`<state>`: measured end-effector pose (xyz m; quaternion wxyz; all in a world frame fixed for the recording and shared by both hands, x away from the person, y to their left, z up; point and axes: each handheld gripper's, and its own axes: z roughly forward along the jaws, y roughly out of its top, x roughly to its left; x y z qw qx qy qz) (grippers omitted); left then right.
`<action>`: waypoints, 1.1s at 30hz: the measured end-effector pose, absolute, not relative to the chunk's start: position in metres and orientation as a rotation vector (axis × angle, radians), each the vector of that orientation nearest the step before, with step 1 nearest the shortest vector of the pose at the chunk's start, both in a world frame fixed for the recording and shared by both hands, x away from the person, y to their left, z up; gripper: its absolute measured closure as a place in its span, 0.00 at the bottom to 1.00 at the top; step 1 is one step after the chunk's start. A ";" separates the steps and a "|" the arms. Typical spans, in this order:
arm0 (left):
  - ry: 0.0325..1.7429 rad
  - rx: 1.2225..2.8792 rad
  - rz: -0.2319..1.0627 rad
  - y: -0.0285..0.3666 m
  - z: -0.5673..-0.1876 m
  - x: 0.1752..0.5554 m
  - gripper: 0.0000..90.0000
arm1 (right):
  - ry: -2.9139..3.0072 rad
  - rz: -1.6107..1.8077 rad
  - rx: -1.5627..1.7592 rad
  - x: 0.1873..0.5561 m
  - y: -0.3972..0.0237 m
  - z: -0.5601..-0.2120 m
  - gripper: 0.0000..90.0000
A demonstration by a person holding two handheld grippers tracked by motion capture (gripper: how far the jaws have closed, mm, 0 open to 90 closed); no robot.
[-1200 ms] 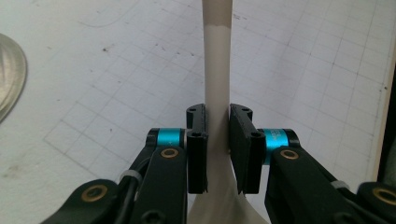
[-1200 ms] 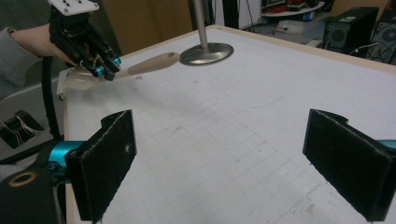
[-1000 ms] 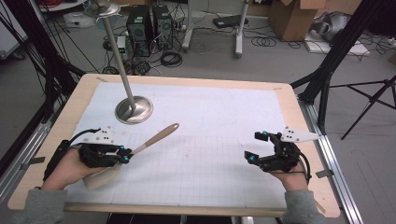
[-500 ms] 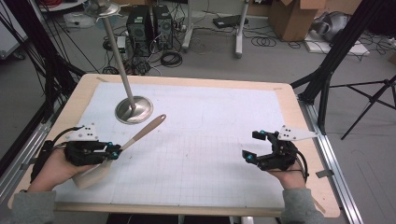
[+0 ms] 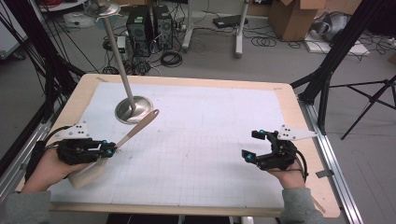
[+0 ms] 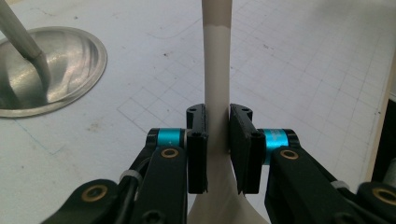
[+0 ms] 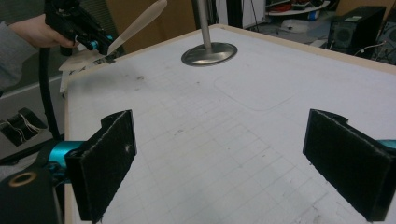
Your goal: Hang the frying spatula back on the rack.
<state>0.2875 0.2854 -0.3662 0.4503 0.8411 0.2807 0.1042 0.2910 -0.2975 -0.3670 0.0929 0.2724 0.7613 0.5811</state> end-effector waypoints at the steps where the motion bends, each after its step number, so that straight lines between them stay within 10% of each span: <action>1: 0.698 2.075 0.260 0.286 -0.366 0.287 0.86 | 2.261 1.725 0.809 0.292 -0.298 -0.367 0.10; 33: 0.741 1.989 0.292 0.308 -0.359 0.278 0.86 | 2.252 1.757 0.794 0.301 -0.291 -0.367 0.10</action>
